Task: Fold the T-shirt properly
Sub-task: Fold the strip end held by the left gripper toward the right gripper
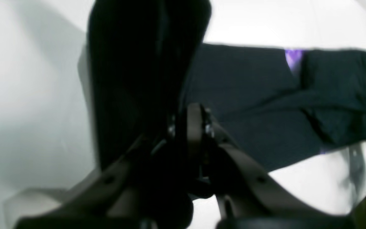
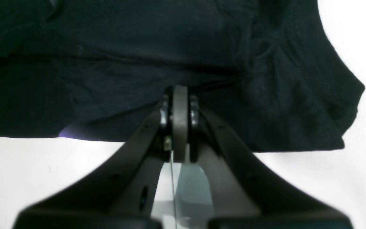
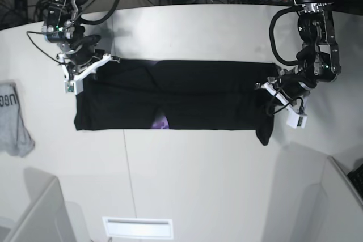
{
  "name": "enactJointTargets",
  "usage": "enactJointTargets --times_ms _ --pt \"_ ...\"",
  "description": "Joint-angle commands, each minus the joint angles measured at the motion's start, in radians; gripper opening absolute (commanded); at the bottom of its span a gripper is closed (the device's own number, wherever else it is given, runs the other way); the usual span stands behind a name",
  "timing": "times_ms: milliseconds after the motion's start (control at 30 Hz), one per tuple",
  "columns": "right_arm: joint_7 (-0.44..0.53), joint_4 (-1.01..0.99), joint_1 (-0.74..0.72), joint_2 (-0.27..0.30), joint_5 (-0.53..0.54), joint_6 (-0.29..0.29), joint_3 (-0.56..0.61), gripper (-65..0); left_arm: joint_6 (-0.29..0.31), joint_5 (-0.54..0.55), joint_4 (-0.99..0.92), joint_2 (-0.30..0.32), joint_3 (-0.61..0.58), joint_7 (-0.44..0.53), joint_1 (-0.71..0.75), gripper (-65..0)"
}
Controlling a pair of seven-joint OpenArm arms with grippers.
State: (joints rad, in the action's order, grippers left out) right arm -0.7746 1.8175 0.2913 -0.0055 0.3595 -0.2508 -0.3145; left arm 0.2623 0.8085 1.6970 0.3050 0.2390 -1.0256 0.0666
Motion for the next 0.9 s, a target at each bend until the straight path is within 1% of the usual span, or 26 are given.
enactJointTargets --times_ms 0,200,333,433,667,733,867 --pt "0.019 0.014 -0.007 0.005 0.013 -0.005 -0.002 -65.0 0.004 0.015 0.016 -0.002 -0.005 0.021 -0.014 -65.0" --pt "0.02 0.012 -0.01 0.005 0.013 -0.005 -0.002 -65.0 0.004 0.015 0.016 -0.063 -0.02 0.021 -0.018 -65.0" --pt "0.025 0.012 -0.013 0.005 0.013 -0.005 -0.002 -65.0 0.004 0.015 0.005 -0.068 -0.112 0.021 -0.043 -65.0" --pt "0.025 0.012 -0.014 0.005 0.013 -0.005 -0.002 -65.0 0.004 0.015 -0.025 -0.077 -0.16 0.021 -0.064 -65.0" --pt "0.024 0.009 -0.014 0.005 0.013 -0.005 -0.007 -65.0 0.004 0.016 -0.091 -0.137 -0.175 0.02 -0.089 -65.0" --pt "0.022 0.003 -0.014 0.005 0.013 -0.005 -0.024 -65.0 0.004 0.016 -0.102 -0.145 -0.178 0.02 -0.095 -65.0" --pt "0.024 -0.015 -0.014 0.005 0.013 -0.005 -0.038 -65.0 0.004 0.016 -0.105 -0.148 -0.24 0.02 -0.121 -65.0"
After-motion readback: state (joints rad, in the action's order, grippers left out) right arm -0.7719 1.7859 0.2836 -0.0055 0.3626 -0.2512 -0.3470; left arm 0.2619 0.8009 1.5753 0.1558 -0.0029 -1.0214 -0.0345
